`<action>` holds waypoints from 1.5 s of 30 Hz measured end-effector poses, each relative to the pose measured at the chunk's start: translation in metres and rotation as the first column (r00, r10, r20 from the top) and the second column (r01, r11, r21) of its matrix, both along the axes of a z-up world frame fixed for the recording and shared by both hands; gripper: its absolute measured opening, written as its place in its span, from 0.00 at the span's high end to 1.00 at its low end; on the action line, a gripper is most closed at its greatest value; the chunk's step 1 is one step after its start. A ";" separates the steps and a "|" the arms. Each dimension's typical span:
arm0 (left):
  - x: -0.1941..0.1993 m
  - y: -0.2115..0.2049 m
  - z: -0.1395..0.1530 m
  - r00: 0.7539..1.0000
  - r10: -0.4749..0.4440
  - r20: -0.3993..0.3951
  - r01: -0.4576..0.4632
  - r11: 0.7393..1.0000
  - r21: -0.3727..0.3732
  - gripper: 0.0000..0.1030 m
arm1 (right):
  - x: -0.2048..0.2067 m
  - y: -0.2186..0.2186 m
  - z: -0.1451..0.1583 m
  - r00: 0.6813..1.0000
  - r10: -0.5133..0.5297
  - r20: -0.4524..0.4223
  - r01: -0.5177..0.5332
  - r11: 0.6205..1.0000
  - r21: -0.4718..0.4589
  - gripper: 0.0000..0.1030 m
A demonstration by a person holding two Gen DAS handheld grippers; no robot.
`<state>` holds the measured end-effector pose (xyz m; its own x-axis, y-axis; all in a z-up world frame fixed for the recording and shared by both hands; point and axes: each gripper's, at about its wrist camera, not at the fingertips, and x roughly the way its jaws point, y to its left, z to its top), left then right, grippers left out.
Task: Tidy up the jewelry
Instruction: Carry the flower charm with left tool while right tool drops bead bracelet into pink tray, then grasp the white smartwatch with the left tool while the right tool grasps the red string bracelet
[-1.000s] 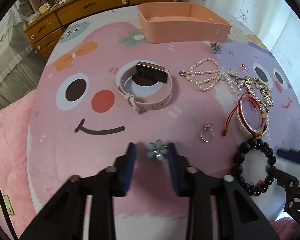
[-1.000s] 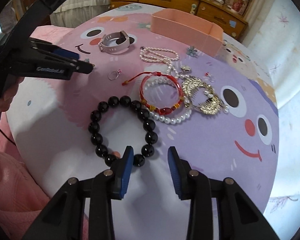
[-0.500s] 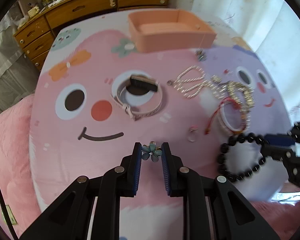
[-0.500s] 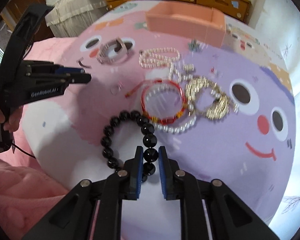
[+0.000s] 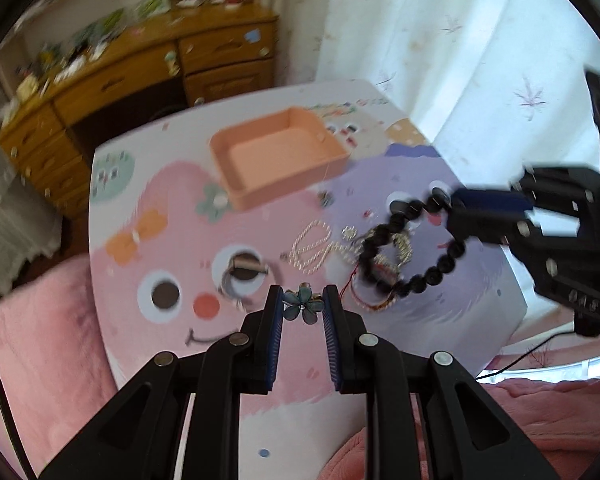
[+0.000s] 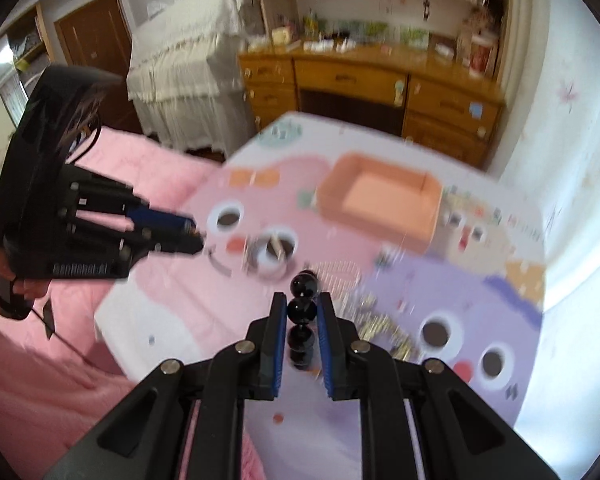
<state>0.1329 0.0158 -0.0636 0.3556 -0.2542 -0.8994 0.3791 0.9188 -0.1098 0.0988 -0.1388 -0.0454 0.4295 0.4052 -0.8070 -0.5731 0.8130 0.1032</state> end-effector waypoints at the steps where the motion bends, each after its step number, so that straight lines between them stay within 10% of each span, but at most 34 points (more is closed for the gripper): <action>1: 0.004 -0.003 0.004 1.000 -0.012 0.004 0.012 1.000 0.000 0.83 | 0.006 0.001 0.009 1.000 -0.004 0.022 0.004 1.000 0.018 0.86; 15: 0.092 -0.016 0.046 0.986 0.051 0.160 -0.030 0.991 -0.131 0.83 | 0.090 -0.004 0.054 0.977 -0.108 0.184 0.082 0.986 0.142 0.86; 28: 0.185 -0.016 -0.054 0.990 0.038 0.135 -0.001 0.965 -0.263 0.81 | 0.167 -0.007 -0.037 0.988 -0.106 0.113 0.091 0.987 0.132 0.85; 34: 0.199 -0.014 -0.090 0.995 0.098 0.009 -0.094 0.976 -0.198 0.68 | 0.184 -0.016 -0.072 0.984 -0.174 -0.051 0.179 0.973 0.145 0.85; 39: 0.184 0.001 -0.084 0.989 0.145 0.013 -0.140 0.975 -0.174 0.46 | 0.170 -0.027 -0.062 0.973 -0.224 -0.052 0.230 0.960 0.160 0.63; 45: 0.143 0.019 -0.066 0.983 0.184 0.019 -0.181 0.978 -0.103 0.44 | 0.136 -0.036 -0.047 0.965 -0.254 -0.061 0.260 0.958 0.124 0.59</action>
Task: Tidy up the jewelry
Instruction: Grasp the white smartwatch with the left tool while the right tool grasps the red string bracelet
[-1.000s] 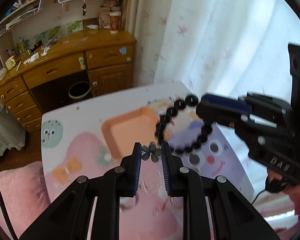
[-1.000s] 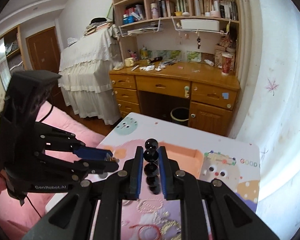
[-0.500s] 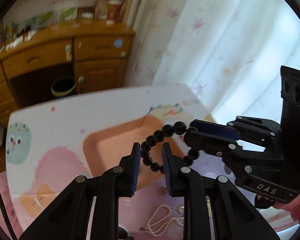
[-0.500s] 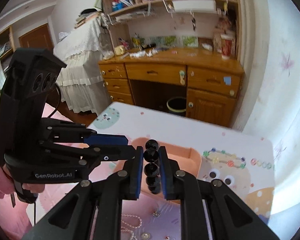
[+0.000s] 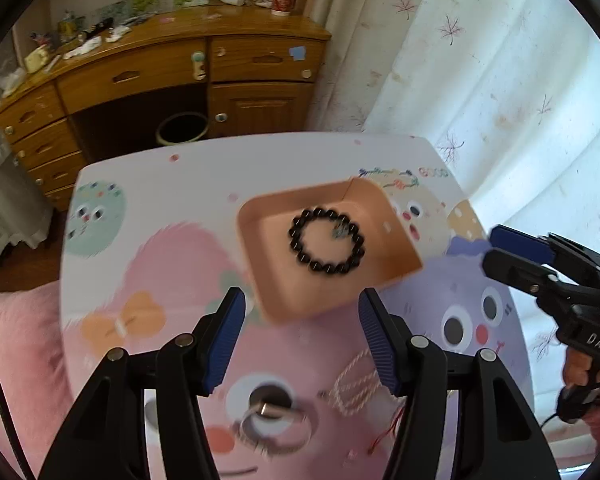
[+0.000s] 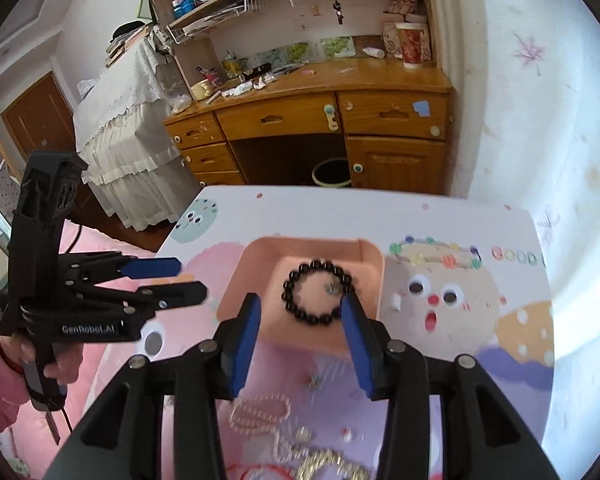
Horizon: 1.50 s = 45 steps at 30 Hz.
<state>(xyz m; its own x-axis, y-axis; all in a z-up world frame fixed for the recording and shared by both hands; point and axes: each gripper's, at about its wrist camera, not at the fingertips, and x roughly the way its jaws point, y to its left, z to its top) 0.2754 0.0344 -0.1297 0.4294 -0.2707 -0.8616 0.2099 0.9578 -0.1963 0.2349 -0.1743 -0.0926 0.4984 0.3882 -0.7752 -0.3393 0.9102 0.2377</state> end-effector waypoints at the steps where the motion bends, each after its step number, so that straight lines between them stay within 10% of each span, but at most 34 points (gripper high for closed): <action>1: -0.008 0.003 0.001 1.000 0.006 -0.005 -0.006 1.000 0.005 0.44 | -0.009 -0.001 0.000 1.000 -0.009 -0.012 0.009 1.000 -0.006 0.59; 7: -0.054 0.021 -0.012 0.995 0.073 -0.069 -0.070 0.997 0.037 0.44 | -0.057 -0.004 -0.022 0.987 -0.043 -0.156 0.036 0.998 -0.048 0.59; 19: -0.107 0.052 -0.077 0.955 0.216 -0.202 -0.215 0.976 0.031 0.44 | -0.107 -0.013 -0.089 0.857 -0.150 -0.493 0.184 0.983 0.020 0.61; 31: -0.085 0.041 -0.116 0.948 0.220 -0.229 -0.211 0.975 0.064 0.64 | -0.099 -0.011 -0.129 0.802 -0.212 -0.558 0.188 0.977 -0.100 0.77; 45: -0.077 0.028 -0.122 0.965 0.186 -0.186 -0.170 0.980 0.100 0.93 | -0.085 0.012 -0.138 0.827 -0.178 -0.534 0.092 0.979 -0.184 0.91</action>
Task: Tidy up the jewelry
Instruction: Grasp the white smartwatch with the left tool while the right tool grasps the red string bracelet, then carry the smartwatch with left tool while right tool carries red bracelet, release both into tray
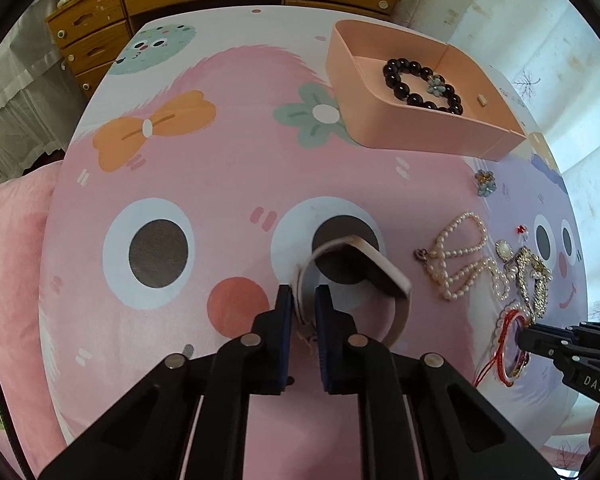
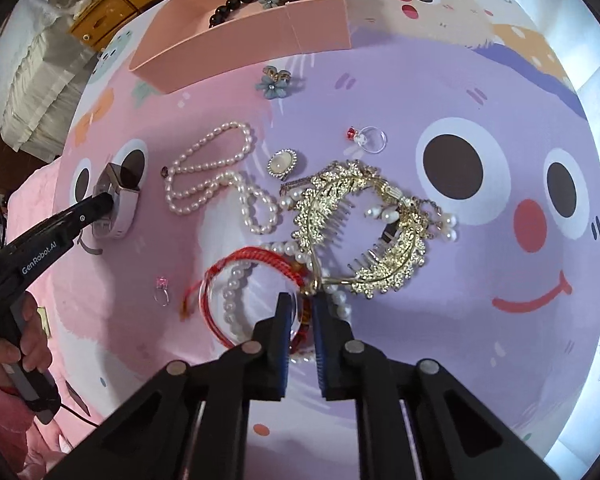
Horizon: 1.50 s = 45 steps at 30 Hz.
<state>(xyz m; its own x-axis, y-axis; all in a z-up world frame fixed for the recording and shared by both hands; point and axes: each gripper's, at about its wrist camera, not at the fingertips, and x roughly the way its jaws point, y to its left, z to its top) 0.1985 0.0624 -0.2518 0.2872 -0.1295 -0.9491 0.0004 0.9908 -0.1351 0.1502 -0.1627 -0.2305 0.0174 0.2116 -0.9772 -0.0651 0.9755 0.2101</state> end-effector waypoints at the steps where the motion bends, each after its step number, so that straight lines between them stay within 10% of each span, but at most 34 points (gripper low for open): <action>1: -0.002 0.002 0.001 1.000 -0.001 -0.002 0.001 1.000 0.001 0.93 | 0.000 -0.001 0.000 1.000 -0.003 -0.005 0.003 1.000 0.005 0.91; 24: -0.034 0.006 0.109 0.985 -0.139 0.098 0.137 0.990 0.027 0.93 | 0.010 -0.008 0.107 0.979 0.064 0.192 -0.082 0.993 0.088 0.91; 45: 0.063 -0.030 0.190 0.917 -0.276 0.288 0.272 0.961 0.054 0.93 | 0.123 -0.017 0.158 0.920 -0.029 0.391 -0.034 0.988 0.152 0.90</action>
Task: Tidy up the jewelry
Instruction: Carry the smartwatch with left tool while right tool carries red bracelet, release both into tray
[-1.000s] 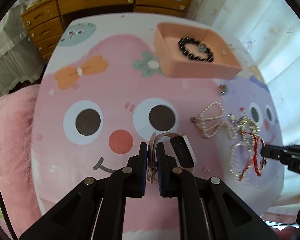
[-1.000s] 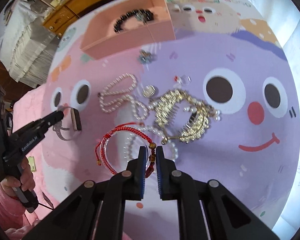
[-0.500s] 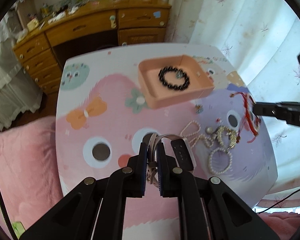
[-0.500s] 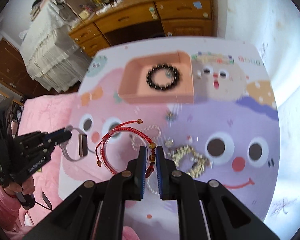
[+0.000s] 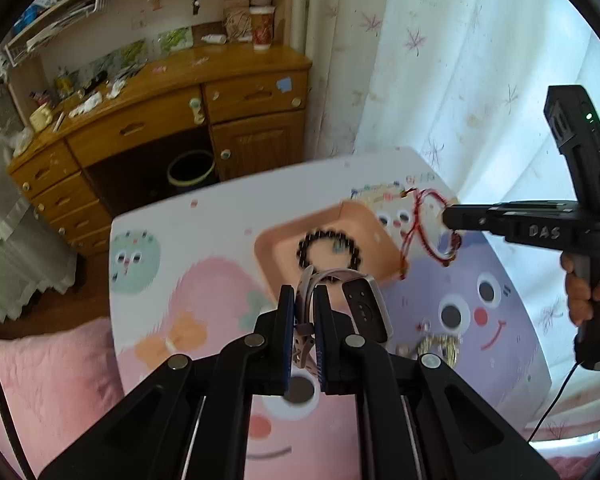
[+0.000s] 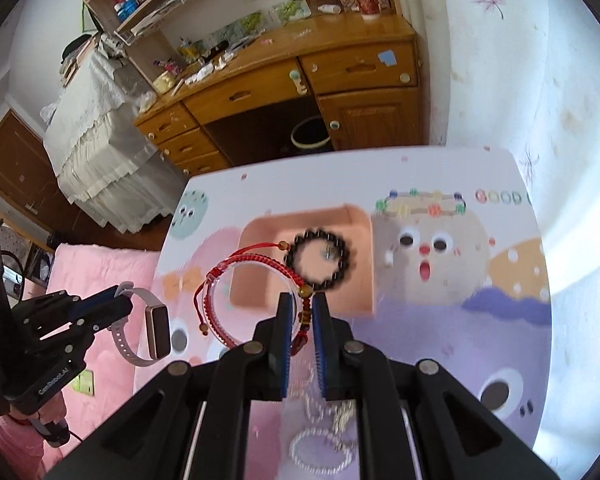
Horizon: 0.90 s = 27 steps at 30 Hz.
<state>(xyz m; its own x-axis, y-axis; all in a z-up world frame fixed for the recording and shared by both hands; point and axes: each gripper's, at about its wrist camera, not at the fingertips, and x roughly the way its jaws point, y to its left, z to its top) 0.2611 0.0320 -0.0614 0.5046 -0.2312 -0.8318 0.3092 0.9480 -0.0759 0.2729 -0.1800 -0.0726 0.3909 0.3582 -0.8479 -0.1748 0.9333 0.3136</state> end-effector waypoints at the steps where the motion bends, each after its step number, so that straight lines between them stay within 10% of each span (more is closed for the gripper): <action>1: 0.007 -0.002 -0.001 1.000 -0.003 0.006 0.003 1.000 -0.002 0.93 | 0.005 0.000 -0.001 1.000 -0.001 0.010 0.001 1.000 -0.011 0.90; 11: 0.060 -0.020 -0.029 1.000 -0.008 0.023 0.008 1.000 0.016 0.91 | 0.037 0.014 -0.022 0.995 0.070 0.072 -0.066 0.996 -0.062 0.90; 16: 0.063 -0.025 -0.025 0.999 0.014 0.044 -0.016 0.999 0.038 0.53 | 0.040 0.013 -0.027 0.996 0.074 0.052 -0.072 0.997 -0.025 0.82; 21: 0.055 -0.025 -0.016 0.998 -0.014 0.065 0.011 0.999 0.047 0.47 | 0.031 0.008 -0.023 0.995 0.060 0.084 -0.059 0.998 -0.014 0.62; 27: 0.042 -0.021 -0.019 0.999 -0.003 0.036 0.001 0.999 0.040 0.46 | 0.018 0.002 -0.028 0.997 0.042 0.058 -0.041 0.999 -0.009 0.60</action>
